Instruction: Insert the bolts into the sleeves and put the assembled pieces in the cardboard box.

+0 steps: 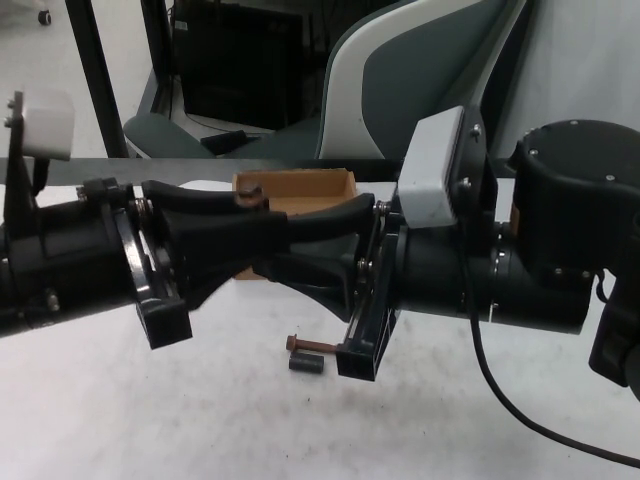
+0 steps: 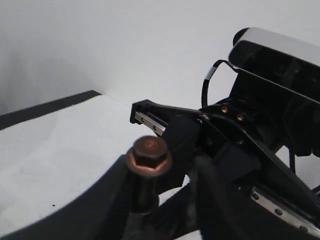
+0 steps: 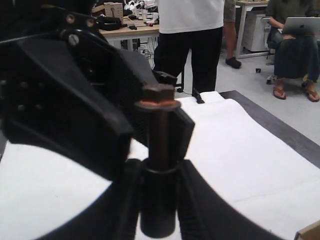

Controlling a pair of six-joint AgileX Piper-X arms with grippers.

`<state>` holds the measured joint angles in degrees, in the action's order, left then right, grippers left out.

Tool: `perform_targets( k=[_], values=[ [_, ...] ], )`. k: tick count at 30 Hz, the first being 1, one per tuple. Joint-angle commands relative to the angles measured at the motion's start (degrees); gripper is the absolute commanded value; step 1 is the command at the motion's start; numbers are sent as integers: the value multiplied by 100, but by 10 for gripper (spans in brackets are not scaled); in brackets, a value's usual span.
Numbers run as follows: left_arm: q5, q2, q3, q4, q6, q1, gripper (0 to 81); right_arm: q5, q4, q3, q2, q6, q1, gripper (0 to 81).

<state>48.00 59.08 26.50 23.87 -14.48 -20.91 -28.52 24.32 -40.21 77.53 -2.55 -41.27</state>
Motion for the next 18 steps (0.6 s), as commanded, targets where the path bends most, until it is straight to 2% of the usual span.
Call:
perform_targets(
  k=[1, 15, 18],
  values=[
    [-181, -35, 9, -408, -185, -32, 508, 77, 214, -65, -100, -38, 23, 3],
    [-806, -35, 9, -1414, 545, -32, 522, 77, 214, -558, -173, -38, 23, 3],
    [-806, -35, 9, -1986, 739, -32, 515, 361, 95, -670, -173, -22, 27, 3]
  ],
)
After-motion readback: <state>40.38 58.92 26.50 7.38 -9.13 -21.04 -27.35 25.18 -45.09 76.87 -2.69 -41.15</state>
